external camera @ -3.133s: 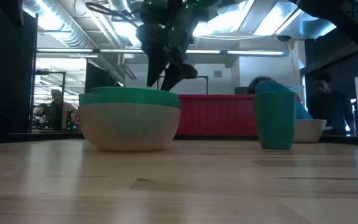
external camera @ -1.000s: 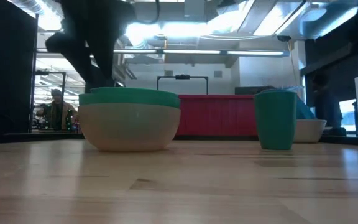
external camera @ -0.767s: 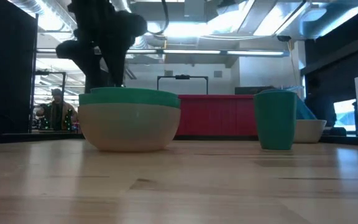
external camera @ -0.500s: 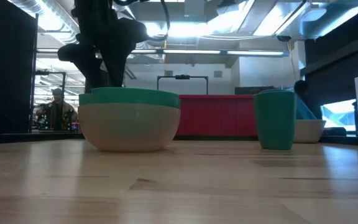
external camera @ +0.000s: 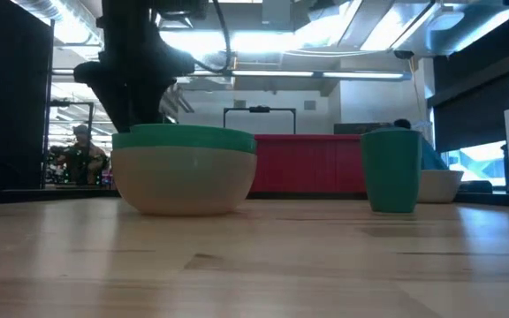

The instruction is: Nest bowls inside each other

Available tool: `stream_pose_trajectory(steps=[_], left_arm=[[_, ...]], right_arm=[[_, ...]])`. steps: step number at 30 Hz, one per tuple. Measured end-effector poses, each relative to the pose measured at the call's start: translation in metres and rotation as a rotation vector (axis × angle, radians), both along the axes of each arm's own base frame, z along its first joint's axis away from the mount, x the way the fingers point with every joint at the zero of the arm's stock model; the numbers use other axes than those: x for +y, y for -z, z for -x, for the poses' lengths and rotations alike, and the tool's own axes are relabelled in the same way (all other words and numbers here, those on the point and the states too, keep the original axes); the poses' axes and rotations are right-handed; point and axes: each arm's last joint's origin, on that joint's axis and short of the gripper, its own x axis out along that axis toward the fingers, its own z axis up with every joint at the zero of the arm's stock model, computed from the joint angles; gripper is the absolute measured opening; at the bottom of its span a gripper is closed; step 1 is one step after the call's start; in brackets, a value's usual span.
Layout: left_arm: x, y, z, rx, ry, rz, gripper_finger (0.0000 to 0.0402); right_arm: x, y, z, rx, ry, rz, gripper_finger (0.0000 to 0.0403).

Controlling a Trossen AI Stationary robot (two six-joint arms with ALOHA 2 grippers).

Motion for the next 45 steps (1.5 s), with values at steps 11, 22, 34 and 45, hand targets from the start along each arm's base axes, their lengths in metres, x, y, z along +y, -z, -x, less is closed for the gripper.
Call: stream_pose_trajectory(steps=[11,22,34,45], left_arm=[[0.015,0.008,-0.001,-0.012,0.016,0.051,0.0235],[0.020,0.027,-0.002,-0.065,0.047,0.147,0.0235],[0.017,0.052,-0.011,-0.032,0.039,0.194,0.0226],[0.012,0.065,-0.016,0.005,0.052,0.239,0.0204]], right_arm=[[0.001,0.004,0.000,0.006,0.000,-0.010,0.0230],[0.000,0.006,0.000,0.014,-0.004,-0.007,0.0230],[0.000,0.006,0.000,0.016,-0.011,0.001,0.0230],[-0.001,0.006,0.001,0.019,-0.014,0.008,0.0230]])
